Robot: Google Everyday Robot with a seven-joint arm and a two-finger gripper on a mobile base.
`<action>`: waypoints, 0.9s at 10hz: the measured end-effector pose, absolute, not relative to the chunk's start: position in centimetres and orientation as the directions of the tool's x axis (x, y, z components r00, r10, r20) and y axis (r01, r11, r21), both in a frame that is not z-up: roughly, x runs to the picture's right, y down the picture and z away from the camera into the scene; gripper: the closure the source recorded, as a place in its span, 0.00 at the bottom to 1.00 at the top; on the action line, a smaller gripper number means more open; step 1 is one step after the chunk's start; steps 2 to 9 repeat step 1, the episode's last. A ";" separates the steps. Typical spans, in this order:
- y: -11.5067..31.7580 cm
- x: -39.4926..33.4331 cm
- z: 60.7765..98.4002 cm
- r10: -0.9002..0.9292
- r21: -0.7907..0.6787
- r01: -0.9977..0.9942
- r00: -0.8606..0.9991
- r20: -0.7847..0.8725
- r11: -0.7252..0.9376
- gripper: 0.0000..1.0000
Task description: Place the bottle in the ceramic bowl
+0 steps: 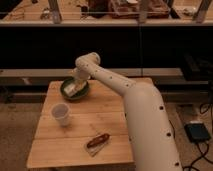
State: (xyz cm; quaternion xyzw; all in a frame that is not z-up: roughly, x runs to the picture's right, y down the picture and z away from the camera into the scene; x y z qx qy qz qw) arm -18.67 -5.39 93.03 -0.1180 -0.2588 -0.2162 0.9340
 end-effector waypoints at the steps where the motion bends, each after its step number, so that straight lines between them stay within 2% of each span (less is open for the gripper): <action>1: -5.4 -18.7 93.0 -0.344 -0.108 0.466 0.772 0.535 0.878 0.20; 9: -5.4 -18.7 93.0 -0.344 -0.108 0.466 0.772 0.535 0.878 0.20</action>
